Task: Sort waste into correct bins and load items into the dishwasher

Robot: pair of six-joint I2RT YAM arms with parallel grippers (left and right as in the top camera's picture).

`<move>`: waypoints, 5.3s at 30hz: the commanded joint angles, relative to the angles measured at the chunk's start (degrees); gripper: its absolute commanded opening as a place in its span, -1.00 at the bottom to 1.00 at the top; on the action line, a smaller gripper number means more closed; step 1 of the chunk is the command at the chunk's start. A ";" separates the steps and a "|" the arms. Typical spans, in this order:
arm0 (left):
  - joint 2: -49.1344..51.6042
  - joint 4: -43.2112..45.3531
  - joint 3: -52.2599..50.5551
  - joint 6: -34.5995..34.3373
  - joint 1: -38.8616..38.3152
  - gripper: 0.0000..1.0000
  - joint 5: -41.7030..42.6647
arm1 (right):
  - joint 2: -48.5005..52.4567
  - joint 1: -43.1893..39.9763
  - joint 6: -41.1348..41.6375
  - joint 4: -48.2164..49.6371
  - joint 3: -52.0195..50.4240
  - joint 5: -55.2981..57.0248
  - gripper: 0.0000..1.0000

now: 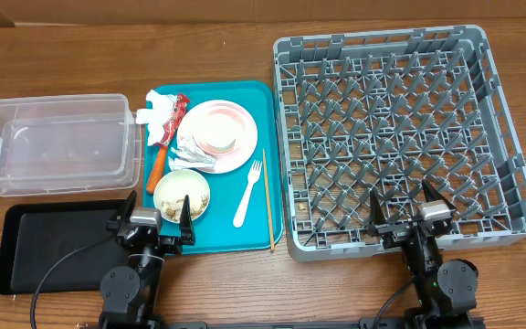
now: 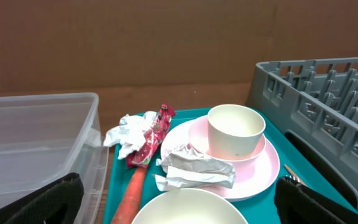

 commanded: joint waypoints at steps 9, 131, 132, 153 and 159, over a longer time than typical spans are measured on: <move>-0.63 0.04 -0.24 0.48 -0.39 1.00 -0.11 | -0.52 -0.37 0.00 0.35 -0.59 0.13 1.00; 104.50 -61.90 79.87 -0.37 -0.37 0.54 3.91 | -0.52 -0.37 0.00 0.35 -0.59 0.13 1.00; 105.57 -60.96 79.87 -0.37 -0.37 0.54 3.91 | -0.52 -0.37 -0.02 0.35 -0.59 0.13 1.00; 111.25 -54.10 79.87 -2.36 -0.31 -0.24 -0.52 | -0.52 -0.37 0.00 0.35 -0.59 0.13 1.00; 111.21 -54.23 79.89 -2.34 -0.31 -0.67 -0.52 | -0.52 -0.37 -0.02 0.35 -0.59 0.13 1.00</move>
